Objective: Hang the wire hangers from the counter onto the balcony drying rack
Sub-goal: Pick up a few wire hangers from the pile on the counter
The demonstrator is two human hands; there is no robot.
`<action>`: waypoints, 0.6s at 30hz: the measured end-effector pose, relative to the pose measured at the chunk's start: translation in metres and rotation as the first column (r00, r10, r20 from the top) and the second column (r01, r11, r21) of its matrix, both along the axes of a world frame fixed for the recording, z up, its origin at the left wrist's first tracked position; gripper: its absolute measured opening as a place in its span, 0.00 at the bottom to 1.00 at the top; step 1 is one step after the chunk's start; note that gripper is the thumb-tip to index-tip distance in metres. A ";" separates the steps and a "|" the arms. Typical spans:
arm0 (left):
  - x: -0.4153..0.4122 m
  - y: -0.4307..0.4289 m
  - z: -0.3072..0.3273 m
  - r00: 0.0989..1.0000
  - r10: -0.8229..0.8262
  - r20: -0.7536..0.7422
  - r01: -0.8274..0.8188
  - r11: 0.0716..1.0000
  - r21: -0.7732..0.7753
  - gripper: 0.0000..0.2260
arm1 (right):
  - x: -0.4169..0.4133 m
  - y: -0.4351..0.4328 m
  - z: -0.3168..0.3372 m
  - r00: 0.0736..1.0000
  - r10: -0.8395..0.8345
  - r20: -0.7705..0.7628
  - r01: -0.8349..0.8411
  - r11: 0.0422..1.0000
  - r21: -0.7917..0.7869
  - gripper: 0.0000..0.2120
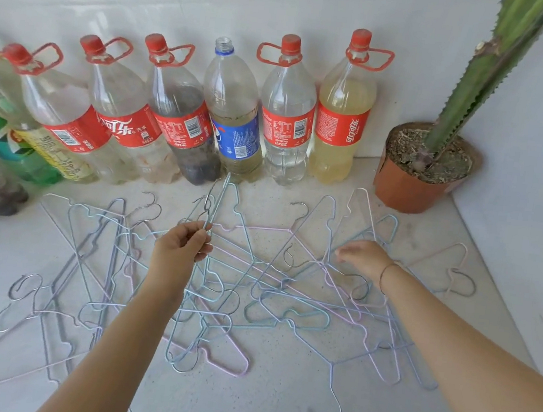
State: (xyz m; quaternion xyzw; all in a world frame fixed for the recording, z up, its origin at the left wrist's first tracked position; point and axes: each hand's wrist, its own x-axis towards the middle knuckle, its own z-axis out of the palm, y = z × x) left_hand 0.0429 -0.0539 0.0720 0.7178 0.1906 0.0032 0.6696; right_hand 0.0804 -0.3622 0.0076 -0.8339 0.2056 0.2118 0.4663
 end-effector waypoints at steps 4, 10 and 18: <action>-0.012 0.001 -0.005 0.999 0.020 -0.026 -0.020 1.000 -0.014 0.07 | 0.011 0.010 -0.004 0.995 0.100 -0.014 -0.100 0.993 -0.060 0.12; -0.025 -0.001 -0.006 0.998 0.038 -0.045 -0.040 0.998 -0.040 0.08 | 0.010 0.013 -0.010 0.986 0.152 -0.064 -0.158 0.981 -0.113 0.07; -0.034 0.007 -0.010 0.998 0.033 -0.052 -0.033 0.999 -0.016 0.08 | 0.014 0.014 -0.018 0.992 0.091 0.086 -0.085 0.994 -0.065 0.11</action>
